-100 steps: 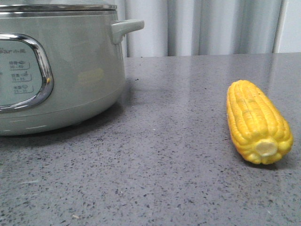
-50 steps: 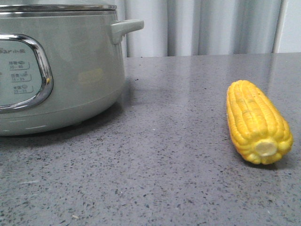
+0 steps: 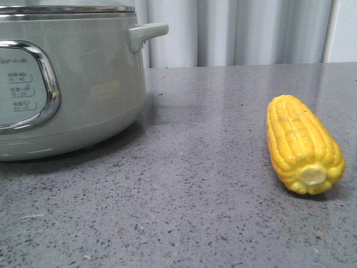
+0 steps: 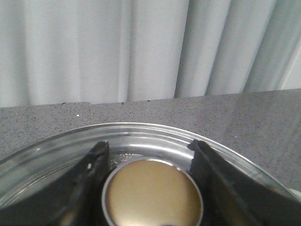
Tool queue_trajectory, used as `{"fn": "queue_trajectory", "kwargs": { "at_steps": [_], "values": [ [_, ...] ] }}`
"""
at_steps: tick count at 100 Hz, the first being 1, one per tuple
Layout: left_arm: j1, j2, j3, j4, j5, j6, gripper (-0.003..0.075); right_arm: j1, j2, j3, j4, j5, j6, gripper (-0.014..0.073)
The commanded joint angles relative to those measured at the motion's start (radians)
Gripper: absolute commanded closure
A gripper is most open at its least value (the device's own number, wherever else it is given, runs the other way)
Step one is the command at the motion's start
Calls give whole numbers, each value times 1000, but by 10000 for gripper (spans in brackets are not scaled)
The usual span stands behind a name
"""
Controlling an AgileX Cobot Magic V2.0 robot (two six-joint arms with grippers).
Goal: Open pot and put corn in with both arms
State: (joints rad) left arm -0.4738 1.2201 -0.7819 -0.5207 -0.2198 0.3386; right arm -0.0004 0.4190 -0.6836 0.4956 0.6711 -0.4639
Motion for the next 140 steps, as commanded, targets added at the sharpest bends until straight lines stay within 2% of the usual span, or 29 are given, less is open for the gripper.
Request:
{"fn": "queue_trajectory", "kwargs": {
  "at_steps": [1,22,39,51,77,94,117,129,140],
  "values": [
    [5,-32,-30,-14,6,-2,576,0,16,-34,13,-68,-8,126],
    [5,-116,-147,-9,59,16,576,0,16,-34,13,-76,-8,126],
    [39,-192,-182,-9,57,141,576,0,16,-34,13,-76,-8,126],
    [155,-241,-167,-18,57,141,575,0,16,-34,13,-76,-8,126],
    [554,-260,-124,-69,63,139,575,0,16,-34,13,-78,-8,126],
    [747,-257,-88,-74,82,139,576,0,16,-34,13,-80,-8,126],
    [871,-221,-61,-74,130,139,575,0,16,-34,13,-60,-8,127],
    [885,-183,-25,-64,173,139,567,0,16,-34,13,-56,-8,127],
    [883,-146,33,-10,176,139,515,0,16,-34,13,-56,-8,127]
  ]
}}
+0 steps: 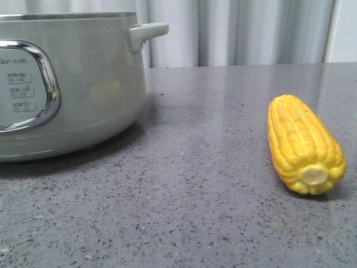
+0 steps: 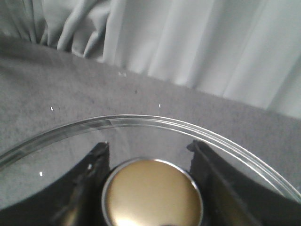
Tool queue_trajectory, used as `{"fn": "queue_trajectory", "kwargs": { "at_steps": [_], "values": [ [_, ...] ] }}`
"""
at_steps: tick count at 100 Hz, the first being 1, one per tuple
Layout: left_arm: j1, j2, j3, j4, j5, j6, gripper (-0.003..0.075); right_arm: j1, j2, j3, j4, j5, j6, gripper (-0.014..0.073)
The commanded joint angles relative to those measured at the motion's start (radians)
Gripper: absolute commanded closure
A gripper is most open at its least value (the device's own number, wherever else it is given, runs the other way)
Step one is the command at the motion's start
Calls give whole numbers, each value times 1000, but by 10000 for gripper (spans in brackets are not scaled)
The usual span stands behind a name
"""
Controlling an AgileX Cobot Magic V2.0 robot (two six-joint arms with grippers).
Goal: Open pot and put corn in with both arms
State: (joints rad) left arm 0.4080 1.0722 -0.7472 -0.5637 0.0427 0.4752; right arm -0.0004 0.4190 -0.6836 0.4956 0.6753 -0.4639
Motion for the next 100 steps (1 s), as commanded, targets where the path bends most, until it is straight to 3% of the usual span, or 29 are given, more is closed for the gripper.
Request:
{"fn": "queue_trajectory", "kwargs": {
  "at_steps": [1,13,44,54,71,100],
  "values": [
    [1,5,2,39,-89,3,505,0,16,-34,13,-60,-8,126],
    [1,54,65,49,-136,3,444,0,16,-34,13,-64,-8,127],
    [-12,132,149,49,-261,3,443,0,16,-34,13,-84,-8,127],
    [-30,151,156,49,-263,3,440,0,16,-34,13,-86,-8,127],
    [-62,189,156,49,-249,2,370,0,16,-34,13,-86,-8,127],
    [-76,183,156,41,-255,-1,346,0,16,-34,13,-86,-8,126]
  ]
}}
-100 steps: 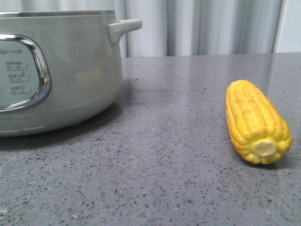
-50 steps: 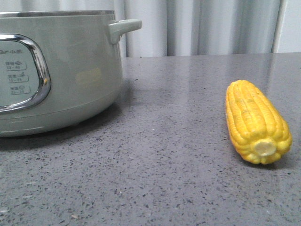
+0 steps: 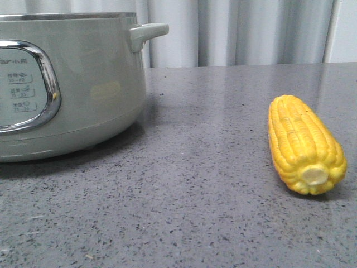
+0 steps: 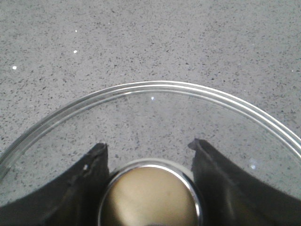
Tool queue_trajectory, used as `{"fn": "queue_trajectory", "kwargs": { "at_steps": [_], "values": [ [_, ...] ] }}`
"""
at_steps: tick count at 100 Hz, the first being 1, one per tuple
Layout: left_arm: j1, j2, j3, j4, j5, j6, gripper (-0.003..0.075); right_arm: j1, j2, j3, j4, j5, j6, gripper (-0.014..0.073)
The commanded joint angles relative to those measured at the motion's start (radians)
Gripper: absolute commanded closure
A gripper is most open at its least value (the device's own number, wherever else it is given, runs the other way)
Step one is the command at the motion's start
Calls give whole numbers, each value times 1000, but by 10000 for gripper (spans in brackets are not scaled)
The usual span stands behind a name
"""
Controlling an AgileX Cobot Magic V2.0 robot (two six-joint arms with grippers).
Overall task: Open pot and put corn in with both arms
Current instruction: 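Lower the right gripper onto the yellow corn cob and close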
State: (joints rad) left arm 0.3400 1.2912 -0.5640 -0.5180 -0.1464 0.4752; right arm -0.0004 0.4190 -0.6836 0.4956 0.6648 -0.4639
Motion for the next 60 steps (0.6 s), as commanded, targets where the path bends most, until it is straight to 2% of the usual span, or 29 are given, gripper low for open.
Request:
{"fn": "queue_trajectory", "kwargs": {
  "at_steps": [1,12,18,26,38,50,60],
  "values": [
    [-10,-39,-28,-7,-66,-1,342,0,16,-34,13,-76,-8,126],
    [-40,-89,-28,-30,-69,-1,267,0,16,-34,38,-107,-8,126],
    [-85,-118,-28,-29,-79,-1,233,0,20,-34,106,-150,-8,126],
    [-140,-158,-28,-29,-103,-1,225,0,41,-40,196,-166,-40,126],
    [-214,-258,-28,-29,-112,3,226,0,101,-69,248,-70,-81,126],
    [-223,-382,-28,-28,-130,3,226,0,204,-104,248,67,-81,126],
    [-229,-473,-28,-33,-189,3,226,0,310,-130,248,125,-81,127]
  ]
}}
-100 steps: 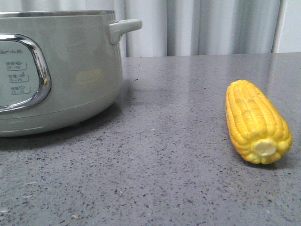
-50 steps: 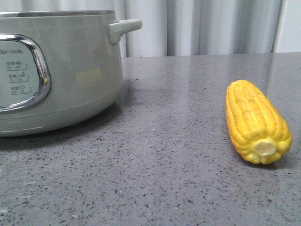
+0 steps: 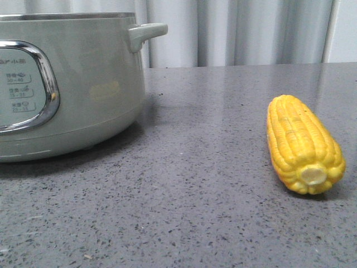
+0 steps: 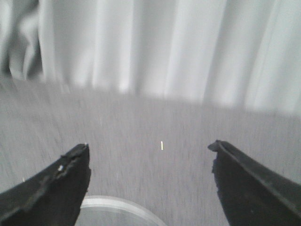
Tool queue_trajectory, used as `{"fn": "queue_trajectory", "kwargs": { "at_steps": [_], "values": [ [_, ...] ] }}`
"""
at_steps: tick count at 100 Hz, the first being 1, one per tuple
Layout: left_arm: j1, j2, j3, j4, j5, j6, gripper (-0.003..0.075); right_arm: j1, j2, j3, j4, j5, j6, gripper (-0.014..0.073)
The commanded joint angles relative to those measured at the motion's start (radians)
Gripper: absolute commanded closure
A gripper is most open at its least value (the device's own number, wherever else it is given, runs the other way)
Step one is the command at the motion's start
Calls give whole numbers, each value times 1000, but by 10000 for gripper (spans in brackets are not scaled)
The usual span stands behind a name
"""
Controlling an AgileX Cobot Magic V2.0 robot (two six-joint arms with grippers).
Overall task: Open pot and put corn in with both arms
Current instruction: 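Lower the right gripper onto the yellow corn cob and close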
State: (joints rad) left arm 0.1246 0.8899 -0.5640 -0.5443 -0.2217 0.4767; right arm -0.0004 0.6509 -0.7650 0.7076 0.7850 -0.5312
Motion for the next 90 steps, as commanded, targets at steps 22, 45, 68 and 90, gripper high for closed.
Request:
{"fn": "queue_trajectory", "kwargs": {
  "at_steps": [22,45,68,90],
  "values": [
    [-142,-261,-28,-17,-66,2,226,0,371,-145,39,109,-12,127],
    [-170,-452,-28,-17,68,2,227,0,594,-195,15,166,22,127],
    [-170,-565,-28,-17,72,2,227,0,698,-195,-35,172,97,128],
    [-170,-572,-28,-17,108,2,227,66,735,-195,5,175,97,192]
  ]
}}
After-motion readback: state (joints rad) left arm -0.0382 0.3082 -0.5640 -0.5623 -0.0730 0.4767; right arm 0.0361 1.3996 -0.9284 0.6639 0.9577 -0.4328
